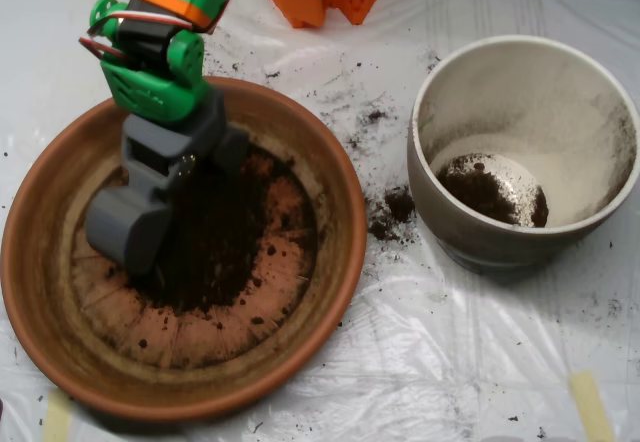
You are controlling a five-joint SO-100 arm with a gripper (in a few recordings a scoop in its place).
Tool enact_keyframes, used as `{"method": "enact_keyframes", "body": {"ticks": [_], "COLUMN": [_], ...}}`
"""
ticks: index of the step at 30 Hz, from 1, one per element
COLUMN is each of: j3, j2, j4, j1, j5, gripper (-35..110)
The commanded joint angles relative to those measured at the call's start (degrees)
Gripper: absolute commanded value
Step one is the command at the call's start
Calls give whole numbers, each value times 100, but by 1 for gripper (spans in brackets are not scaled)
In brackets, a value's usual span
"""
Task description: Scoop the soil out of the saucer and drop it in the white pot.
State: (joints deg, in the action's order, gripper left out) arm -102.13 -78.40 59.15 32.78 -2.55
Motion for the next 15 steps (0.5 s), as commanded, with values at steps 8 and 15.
{"method": "enact_keyframes", "body": {"ticks": [8,15], "j3": [1934,2136], "j2": [1169,1327], "j4": [888,1143], "j1": [-141,-211], "j5": [598,703], "gripper": [46,42]}}
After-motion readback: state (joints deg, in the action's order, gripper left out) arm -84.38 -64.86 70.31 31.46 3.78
